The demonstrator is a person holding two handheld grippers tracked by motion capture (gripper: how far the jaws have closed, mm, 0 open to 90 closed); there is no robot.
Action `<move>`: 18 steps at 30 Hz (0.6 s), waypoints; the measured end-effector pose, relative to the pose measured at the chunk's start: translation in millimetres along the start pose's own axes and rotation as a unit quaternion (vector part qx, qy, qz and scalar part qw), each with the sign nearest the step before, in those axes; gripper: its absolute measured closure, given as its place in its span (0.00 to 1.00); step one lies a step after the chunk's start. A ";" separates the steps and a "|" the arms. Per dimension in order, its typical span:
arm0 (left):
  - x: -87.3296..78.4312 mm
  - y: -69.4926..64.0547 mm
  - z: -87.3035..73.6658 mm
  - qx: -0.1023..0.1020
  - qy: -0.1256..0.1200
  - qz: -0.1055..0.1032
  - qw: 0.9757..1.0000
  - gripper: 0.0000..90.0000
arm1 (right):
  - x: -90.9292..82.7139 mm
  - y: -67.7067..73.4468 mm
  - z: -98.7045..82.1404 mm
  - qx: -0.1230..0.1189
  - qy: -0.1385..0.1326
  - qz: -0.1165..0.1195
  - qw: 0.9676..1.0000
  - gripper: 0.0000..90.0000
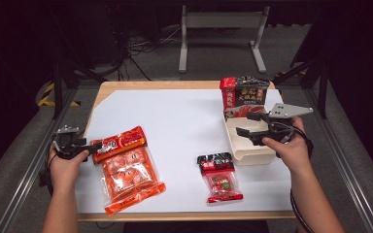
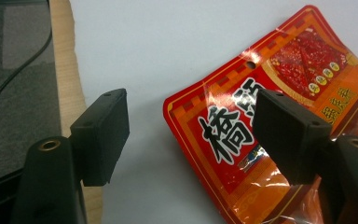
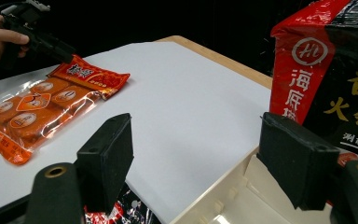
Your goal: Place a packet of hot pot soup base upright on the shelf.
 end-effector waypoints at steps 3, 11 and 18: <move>1.2 0.0 -1.2 -0.001 0.009 -0.002 1.000 0.32 | 1.3 0.2 -0.7 0.000 0.002 0.001 1.000 0.30; 8.5 0.0 -7.1 -0.020 0.029 -0.030 0.999 0.36 | 4.1 1.7 -1.1 0.001 0.003 0.004 1.000 0.29; 9.8 -0.6 -8.7 -0.020 0.027 -0.043 0.998 0.43 | 4.7 1.5 -2.7 0.001 0.006 0.002 1.000 0.29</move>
Point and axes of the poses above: each handheld gripper's, and its own axes: x roughly forward along the jaws, z roughly out of its top, y roughly to its left, the point moved 6 cm from there along x, roughly forward along the jaws, and after that the axes turned 4 degrees about -x, right-handed, at the moved point
